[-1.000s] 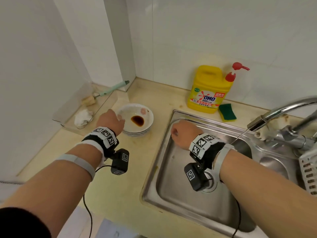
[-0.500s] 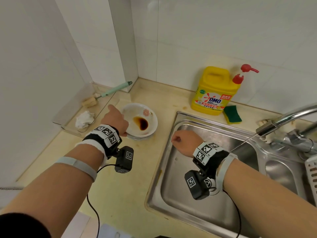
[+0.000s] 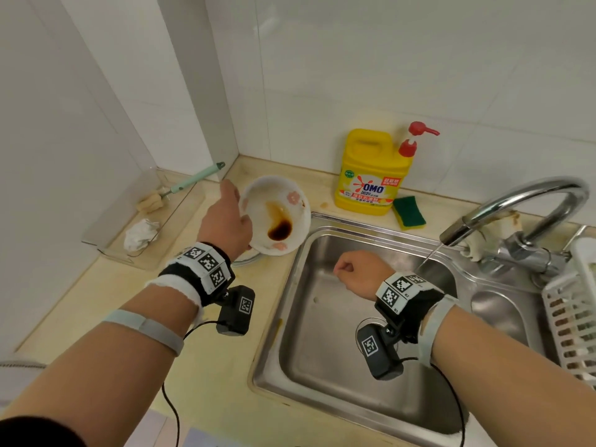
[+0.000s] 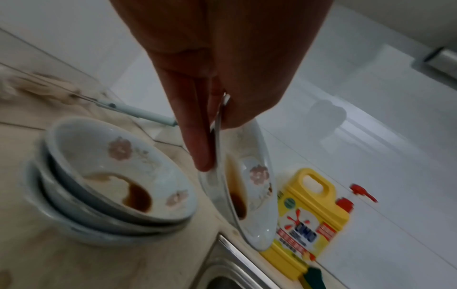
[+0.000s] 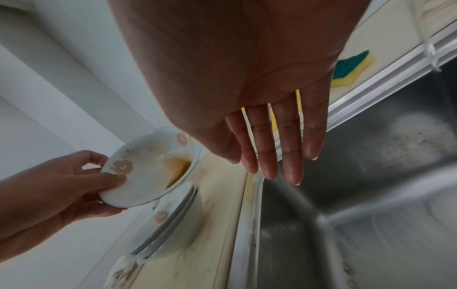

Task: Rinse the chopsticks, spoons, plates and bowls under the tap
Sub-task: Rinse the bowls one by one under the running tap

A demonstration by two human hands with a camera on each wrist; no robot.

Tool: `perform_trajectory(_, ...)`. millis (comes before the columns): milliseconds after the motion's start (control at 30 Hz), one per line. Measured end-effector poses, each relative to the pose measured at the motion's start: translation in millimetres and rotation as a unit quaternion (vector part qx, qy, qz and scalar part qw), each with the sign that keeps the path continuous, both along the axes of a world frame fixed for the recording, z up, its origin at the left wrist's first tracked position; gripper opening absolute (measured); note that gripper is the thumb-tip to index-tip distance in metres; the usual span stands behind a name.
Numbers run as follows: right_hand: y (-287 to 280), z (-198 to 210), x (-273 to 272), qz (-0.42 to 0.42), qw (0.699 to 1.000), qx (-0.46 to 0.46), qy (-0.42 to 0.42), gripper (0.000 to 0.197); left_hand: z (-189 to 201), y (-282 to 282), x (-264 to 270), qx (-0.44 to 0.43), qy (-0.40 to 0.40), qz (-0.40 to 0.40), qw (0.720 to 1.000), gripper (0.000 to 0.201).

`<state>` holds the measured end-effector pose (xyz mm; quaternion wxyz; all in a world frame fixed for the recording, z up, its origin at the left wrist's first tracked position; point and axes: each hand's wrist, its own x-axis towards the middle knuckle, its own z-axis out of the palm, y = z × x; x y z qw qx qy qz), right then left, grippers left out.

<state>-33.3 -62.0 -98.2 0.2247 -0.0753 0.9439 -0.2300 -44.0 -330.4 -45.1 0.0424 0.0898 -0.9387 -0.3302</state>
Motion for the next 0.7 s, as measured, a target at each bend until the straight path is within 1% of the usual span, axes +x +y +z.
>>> perform_trajectory(133,39.1,5.6,13.0,-0.033,0.999,0.001,0.002,0.021,-6.1,45.2,6.9,-0.03,0.048,-0.075,0.996,0.026)
perform_trajectory(200,60.9,7.5,20.4,-0.048,0.999,0.008,0.005,0.02,-10.4,66.3,12.3,-0.03,0.067,-0.104,0.992,0.024)
perform_trajectory(367,113.2,12.6,38.3,-0.094,0.995,0.027,0.006,0.02,-16.8,108.9,21.1,-0.053,0.114,-0.192,0.973,0.025)
perform_trajectory(533,146.9,11.0,51.2,-0.115,0.993,0.031,0.004,0.017,-22.4,138.3,26.5,-0.075,0.137,-0.229,0.961,0.021)
perform_trajectory(700,163.2,7.8,57.5,-0.124,0.992,0.028,-0.002,0.02,-25.5,155.8,31.4,-0.077,0.163,-0.252,0.951,0.022)
